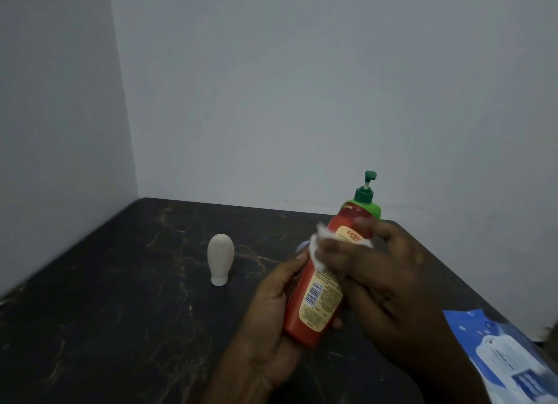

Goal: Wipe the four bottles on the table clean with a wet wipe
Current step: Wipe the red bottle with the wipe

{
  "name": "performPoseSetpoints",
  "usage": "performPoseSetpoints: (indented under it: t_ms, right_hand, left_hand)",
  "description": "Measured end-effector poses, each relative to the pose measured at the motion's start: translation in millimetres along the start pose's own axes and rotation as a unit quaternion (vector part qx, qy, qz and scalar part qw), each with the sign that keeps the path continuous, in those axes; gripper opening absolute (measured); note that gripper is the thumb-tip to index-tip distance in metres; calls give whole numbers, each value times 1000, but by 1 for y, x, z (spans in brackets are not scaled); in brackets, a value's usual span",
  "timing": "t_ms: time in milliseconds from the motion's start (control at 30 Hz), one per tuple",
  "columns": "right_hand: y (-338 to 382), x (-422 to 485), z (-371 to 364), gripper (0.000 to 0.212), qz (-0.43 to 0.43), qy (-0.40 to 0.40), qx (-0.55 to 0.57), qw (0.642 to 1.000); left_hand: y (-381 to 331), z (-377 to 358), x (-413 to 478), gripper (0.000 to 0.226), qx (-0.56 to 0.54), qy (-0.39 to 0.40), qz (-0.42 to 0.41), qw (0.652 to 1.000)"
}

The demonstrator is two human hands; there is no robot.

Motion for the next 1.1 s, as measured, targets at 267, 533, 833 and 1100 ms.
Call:
performPoseSetpoints:
  t_ms: [267, 533, 833, 1100]
  right_hand:
    - [-8, 9, -7, 55, -54, 32, -77, 995]
    - [23, 2, 2, 29, 70, 31, 19, 997]
    - [-9, 9, -7, 56, -85, -51, -117, 988]
    - [13, 1, -4, 36, 90, -3, -1, 996]
  left_hand:
    - [2, -1, 4, 63, 51, -53, -16, 997]
    - [-2, -7, 1, 87, 102, -48, -33, 993]
    - [2, -7, 2, 92, 145, -36, -38, 988]
    - [-4, 3, 4, 57, 115, -64, -40, 990]
Point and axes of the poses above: each hand's wrist, its own x-axis towards the middle knuckle, its own z-axis out of the back of the hand, y = z × x, the point moved 2 cm from there along x, towards the middle knuckle, and after that the axes turned 4 degrees about y, right-handed, at the moved point
